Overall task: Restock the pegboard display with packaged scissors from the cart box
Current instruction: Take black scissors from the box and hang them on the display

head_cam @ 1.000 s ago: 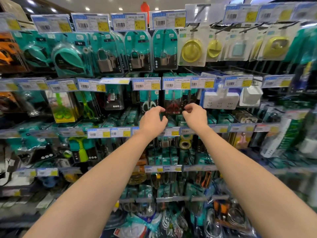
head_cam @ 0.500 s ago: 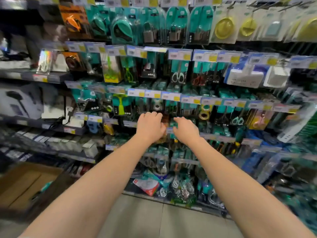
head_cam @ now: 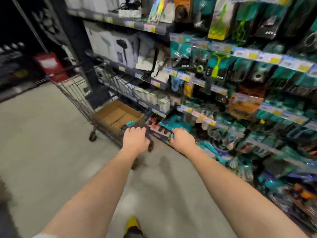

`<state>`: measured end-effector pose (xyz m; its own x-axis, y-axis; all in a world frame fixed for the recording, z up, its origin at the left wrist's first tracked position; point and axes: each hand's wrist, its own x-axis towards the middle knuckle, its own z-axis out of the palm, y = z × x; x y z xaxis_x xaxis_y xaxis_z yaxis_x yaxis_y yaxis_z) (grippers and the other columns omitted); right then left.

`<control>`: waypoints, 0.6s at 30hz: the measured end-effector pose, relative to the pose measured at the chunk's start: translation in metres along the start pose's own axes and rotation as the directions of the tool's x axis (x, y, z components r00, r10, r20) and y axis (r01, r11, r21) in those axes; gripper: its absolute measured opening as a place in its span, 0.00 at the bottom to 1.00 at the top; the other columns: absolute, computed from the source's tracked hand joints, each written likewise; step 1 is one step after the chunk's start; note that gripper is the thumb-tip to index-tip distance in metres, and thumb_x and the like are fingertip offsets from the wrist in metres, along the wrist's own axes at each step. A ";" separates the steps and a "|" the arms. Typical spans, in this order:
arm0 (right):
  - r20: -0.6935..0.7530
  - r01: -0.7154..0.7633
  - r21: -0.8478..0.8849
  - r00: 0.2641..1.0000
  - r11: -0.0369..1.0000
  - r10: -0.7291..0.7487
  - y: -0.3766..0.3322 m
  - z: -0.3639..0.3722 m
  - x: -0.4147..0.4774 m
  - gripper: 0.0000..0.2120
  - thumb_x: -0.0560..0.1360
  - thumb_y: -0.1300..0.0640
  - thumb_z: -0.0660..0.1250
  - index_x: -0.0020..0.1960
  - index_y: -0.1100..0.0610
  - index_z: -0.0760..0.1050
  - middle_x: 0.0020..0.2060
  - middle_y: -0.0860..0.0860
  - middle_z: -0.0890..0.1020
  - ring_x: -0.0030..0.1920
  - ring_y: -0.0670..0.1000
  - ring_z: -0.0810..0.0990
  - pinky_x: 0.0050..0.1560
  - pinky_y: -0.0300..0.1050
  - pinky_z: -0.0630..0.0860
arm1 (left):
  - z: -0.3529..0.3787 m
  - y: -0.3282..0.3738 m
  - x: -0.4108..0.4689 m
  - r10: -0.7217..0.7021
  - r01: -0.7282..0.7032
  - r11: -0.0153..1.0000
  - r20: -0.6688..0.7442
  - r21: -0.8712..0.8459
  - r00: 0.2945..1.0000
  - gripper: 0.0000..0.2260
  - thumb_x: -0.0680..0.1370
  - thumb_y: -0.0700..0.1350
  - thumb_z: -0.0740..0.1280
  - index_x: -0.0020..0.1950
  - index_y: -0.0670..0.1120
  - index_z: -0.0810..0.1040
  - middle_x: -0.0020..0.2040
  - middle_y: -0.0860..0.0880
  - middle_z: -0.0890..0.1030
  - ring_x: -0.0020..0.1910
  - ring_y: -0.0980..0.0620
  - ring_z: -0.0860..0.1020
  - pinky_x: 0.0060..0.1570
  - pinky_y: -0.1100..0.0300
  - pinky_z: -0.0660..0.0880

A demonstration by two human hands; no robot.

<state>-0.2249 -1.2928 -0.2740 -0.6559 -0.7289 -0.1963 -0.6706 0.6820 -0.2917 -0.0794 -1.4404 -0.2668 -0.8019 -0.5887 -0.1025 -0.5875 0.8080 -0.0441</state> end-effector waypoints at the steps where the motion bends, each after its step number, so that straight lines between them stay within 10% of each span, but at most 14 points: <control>1: 0.015 0.023 -0.003 1.000 1.000 -0.023 -0.025 0.010 0.010 0.17 0.79 0.56 0.63 0.66 0.58 0.76 0.62 0.59 0.80 0.64 0.62 0.79 0.59 0.55 0.77 | 0.005 -0.028 -0.002 -0.044 0.044 0.999 0.007 -0.007 0.999 0.19 0.78 0.54 0.61 0.66 0.48 0.75 0.62 0.45 0.81 0.63 0.41 0.77 0.63 0.48 0.70; 18: 0.215 0.033 0.031 0.976 0.999 -0.039 -0.355 0.136 0.205 0.20 0.80 0.53 0.61 0.72 0.54 0.73 0.65 0.59 0.80 0.65 0.62 0.79 0.61 0.54 0.77 | 0.067 -0.394 0.082 -0.128 0.130 0.991 0.060 -0.028 0.990 0.17 0.79 0.54 0.59 0.62 0.46 0.75 0.64 0.44 0.80 0.63 0.41 0.77 0.66 0.47 0.70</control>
<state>-0.0743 -1.6921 -0.3381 -0.5394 -0.7508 -0.3814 -0.6810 0.6553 -0.3269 0.0930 -1.8053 -0.3240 -0.7122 -0.6844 -0.1559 -0.6893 0.7239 -0.0292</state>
